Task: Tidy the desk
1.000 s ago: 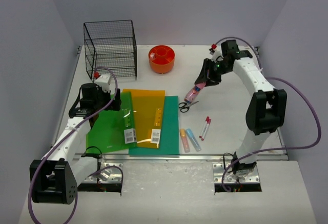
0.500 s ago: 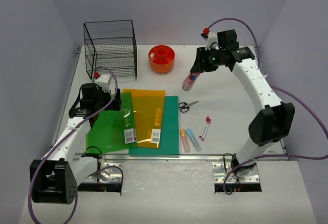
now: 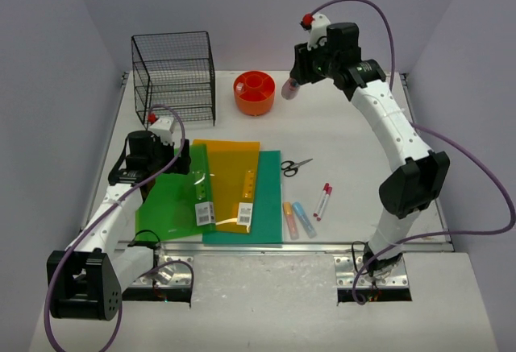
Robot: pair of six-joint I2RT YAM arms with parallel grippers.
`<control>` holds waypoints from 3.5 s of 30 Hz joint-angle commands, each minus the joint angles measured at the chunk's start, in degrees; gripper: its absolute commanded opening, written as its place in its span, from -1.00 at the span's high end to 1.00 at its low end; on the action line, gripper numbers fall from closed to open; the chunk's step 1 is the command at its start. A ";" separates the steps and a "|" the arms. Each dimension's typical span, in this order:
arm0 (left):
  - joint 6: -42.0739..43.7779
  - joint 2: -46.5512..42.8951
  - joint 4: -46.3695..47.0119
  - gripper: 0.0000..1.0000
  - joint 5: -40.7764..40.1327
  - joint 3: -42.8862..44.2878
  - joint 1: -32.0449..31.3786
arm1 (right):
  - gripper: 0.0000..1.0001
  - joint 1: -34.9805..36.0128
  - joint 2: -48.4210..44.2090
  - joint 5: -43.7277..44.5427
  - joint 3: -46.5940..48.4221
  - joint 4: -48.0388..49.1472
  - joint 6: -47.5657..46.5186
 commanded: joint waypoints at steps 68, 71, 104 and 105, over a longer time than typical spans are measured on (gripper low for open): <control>-0.98 1.86 2.43 -1.00 -1.42 2.61 -0.40 | 0.15 10.12 28.00 10.78 12.76 35.40 -12.51; -0.96 1.91 2.34 -1.00 -1.42 2.61 -0.40 | -0.48 10.12 27.71 10.74 15.29 33.17 -10.90; -2.04 1.67 2.05 -1.00 -3.23 3.07 1.51 | 0.04 -5.26 -10.58 1.26 -42.52 -0.77 13.79; -2.04 1.69 2.01 -1.00 -3.27 3.05 1.53 | 0.09 -5.08 -9.36 0.10 -41.29 -0.95 12.56</control>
